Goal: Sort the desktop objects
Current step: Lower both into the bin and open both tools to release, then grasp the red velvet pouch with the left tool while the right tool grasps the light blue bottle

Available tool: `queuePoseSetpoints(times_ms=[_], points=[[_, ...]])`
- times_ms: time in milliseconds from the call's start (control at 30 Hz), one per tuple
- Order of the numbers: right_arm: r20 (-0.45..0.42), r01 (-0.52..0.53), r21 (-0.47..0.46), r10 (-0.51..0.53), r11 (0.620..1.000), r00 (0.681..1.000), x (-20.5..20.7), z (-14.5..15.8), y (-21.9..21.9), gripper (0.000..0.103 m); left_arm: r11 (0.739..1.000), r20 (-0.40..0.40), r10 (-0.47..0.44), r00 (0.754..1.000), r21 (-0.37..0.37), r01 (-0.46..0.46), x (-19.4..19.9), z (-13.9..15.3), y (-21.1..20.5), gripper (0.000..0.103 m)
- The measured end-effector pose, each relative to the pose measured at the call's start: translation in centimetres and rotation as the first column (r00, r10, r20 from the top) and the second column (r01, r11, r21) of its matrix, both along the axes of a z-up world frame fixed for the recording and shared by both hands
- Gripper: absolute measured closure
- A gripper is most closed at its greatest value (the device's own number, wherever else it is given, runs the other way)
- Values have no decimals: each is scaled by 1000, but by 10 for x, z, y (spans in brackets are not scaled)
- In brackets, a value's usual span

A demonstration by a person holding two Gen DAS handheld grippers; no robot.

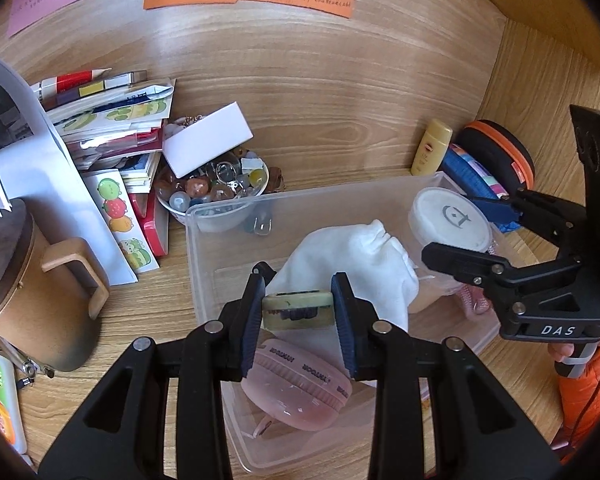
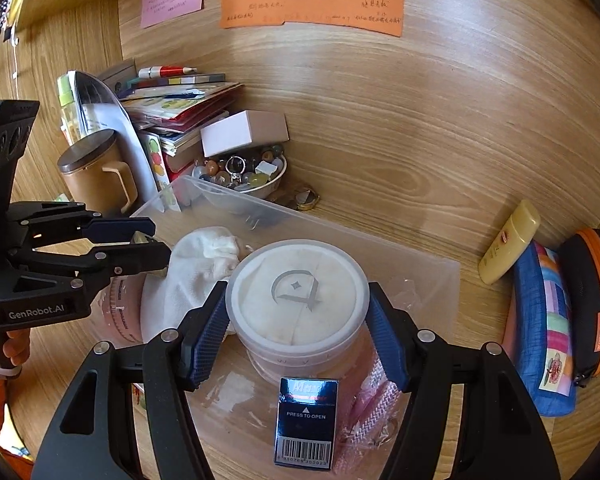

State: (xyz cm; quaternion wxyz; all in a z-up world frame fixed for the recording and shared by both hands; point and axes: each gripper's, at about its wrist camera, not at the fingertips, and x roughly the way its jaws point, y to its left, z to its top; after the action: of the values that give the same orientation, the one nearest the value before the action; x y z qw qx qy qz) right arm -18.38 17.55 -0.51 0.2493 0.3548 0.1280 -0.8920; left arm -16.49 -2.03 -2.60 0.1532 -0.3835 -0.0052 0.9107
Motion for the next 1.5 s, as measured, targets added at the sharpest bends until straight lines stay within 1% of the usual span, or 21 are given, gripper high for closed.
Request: queuePoseSetpoints(times_ms=[267,300,467,533,667,733,867,933,967,1033,1100,1133,1200,1333,1500], points=[[-12,3,29,-3,1000,1000,1,-1,-3,40,1000,17,-8,1000,-9,9,0,-3,2,69],[-11,4,30,-3,1000,1000,1,-1,-3,40,1000,21,-8,1000,-9,8,0,-3,2,65],[-14,5,38,-4,999,1000,2,1,-2,38,1000,16,-7,1000,-22,7,4,0,4,58],[-20,5,37,-5,999,1000,4,4,-1,35,1000,9,-9,1000,-24,9,7,1,4,49],[-28,4,34,-3,999,1000,8,7,-1,32,999,-11,-13,1000,-36,13,14,6,6,46],[-35,4,30,-3,1000,999,11,9,0,30,999,-23,-11,1000,-46,10,18,9,7,41],[-44,8,16,-7,1000,999,18,14,2,29,998,-45,-9,999,-59,6,24,15,8,40],[-45,12,7,-11,1000,999,23,17,5,26,998,-54,-4,999,-62,1,29,18,8,37],[-47,13,4,-13,1000,999,25,18,6,22,998,-61,1,998,-62,-4,32,20,8,34],[-56,16,-8,-16,1000,998,31,22,9,18,998,-71,9,997,-64,-14,37,22,6,31],[-59,19,-16,-20,1000,998,38,25,12,18,997,-82,24,996,-68,-30,43,25,5,23],[-61,21,-19,-22,1000,998,40,26,14,17,997,-86,29,996,-70,-35,46,26,5,21],[-63,29,-24,-31,999,998,47,27,18,14,996,-100,49,994,-75,-56,55,30,4,13],[-68,49,-35,-51,998,996,63,27,27,9,995,-115,65,991,-74,-74,71,34,2,9],[-71,55,-52,-58,997,996,87,24,39,9,995,-105,71,992,-62,-78,93,32,4,7]])
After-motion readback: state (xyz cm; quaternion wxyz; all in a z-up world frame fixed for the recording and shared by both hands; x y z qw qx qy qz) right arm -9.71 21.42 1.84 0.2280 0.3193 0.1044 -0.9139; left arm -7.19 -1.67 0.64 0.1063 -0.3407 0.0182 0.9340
